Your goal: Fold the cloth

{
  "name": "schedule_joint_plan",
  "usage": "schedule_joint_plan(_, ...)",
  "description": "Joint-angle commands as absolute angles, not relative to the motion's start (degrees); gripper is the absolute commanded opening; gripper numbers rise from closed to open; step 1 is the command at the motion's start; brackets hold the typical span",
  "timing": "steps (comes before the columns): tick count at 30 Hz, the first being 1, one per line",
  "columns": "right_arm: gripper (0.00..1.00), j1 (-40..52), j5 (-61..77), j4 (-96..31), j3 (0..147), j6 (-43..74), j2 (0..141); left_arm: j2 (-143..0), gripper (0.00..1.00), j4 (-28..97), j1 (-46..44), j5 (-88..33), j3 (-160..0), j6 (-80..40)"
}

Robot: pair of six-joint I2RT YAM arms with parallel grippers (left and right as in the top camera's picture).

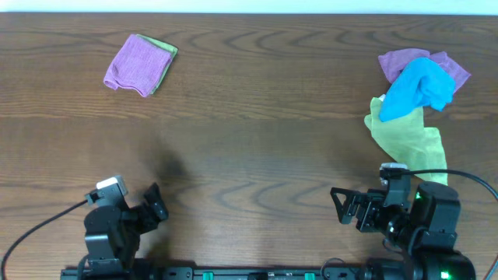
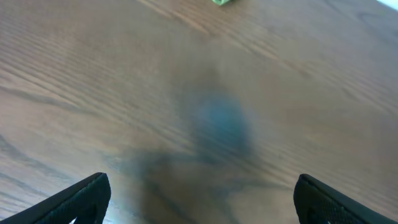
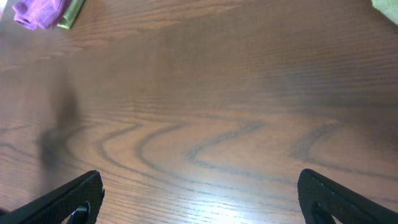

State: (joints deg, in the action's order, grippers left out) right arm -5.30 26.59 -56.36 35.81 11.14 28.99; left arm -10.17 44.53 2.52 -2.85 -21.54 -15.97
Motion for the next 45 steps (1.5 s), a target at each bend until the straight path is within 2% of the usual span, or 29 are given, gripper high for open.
schedule_joint_plan(1,0.99,-5.61,27.22,-56.42,35.83,11.55,28.77,-7.60,0.95,44.12,2.48,-3.20,-18.83,-13.82)
schedule_joint_plan(12,0.99,-5.61,27.22,-56.42,35.83,11.55,28.77,-4.95,0.95,44.71,2.50,-4.38,-15.99,-2.22)
schedule_joint_plan(28,0.99,-5.61,27.22,-56.42,35.83,11.55,28.77,-4.93,0.95,44.71,2.50,-4.05,-9.80,-2.11)
schedule_joint_plan(45,0.99,-5.61,27.22,-56.42,35.83,11.55,28.77,-4.95,0.95,44.34,2.50,-3.88,-9.80,-1.26)
